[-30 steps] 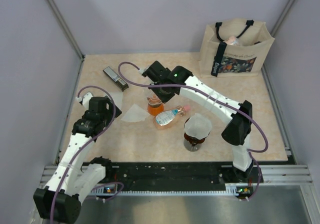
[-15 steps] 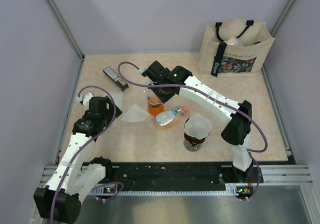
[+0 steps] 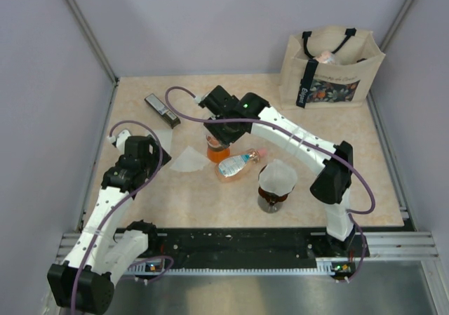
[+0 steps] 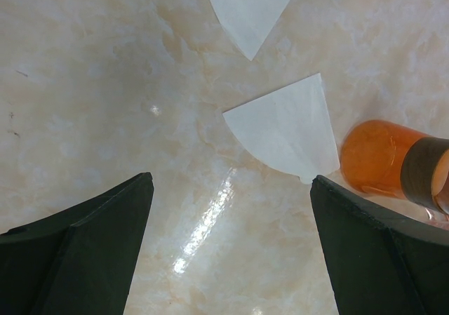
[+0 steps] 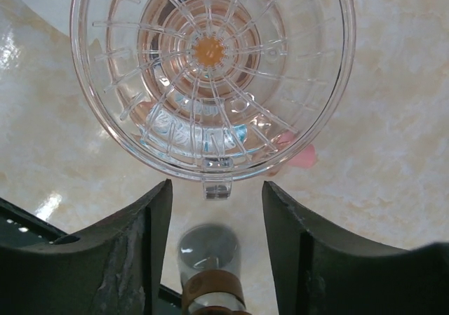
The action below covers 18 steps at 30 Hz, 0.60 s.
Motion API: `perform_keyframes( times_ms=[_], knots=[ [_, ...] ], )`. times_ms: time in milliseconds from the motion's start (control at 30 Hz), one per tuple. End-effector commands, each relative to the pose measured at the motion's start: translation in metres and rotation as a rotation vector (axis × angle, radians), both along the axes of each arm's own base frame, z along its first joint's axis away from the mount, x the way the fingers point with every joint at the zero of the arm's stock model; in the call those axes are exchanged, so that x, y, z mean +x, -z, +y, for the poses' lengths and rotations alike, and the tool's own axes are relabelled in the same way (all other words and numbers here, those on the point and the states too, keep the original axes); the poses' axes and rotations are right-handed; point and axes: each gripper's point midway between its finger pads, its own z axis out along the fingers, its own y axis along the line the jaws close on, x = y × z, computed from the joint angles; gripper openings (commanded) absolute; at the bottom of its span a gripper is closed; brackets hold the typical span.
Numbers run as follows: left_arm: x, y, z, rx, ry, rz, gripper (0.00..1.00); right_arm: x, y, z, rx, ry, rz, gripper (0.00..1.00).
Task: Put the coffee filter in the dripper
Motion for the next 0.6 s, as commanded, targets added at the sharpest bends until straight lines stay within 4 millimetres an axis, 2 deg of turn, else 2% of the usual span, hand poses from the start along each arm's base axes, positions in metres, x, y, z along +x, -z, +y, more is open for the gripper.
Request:
perform_keyframes(
  times_ms=[0, 200, 267, 333, 400, 567],
  knots=[
    [0.007, -0.003, -0.001, -0.003, 0.007, -0.031, 0.99, 0.014, -0.03, 0.001, 0.059, 0.047, -0.094, 0.59],
    [0.007, -0.002, -0.002, -0.01, 0.008, -0.029, 0.99, 0.011, -0.057, -0.005, 0.138, 0.044, -0.165, 0.85],
    [0.006, -0.001, -0.003, -0.014, 0.011, -0.023, 0.99, 0.01, -0.073, -0.009, 0.197, 0.043, -0.209, 0.87],
    [0.007, -0.001, -0.005, -0.024, 0.018, -0.024, 0.99, 0.004, -0.081, -0.013, 0.243, 0.038, -0.234, 0.9],
    [0.007, -0.001, -0.007, -0.032, 0.021, -0.021, 0.99, -0.001, -0.09, -0.019, 0.298, 0.035, -0.27, 0.99],
    [0.007, -0.003, -0.007, -0.035, 0.026, -0.022, 0.99, -0.02, -0.115, -0.027, 0.491, -0.001, -0.362, 0.99]
  ],
)
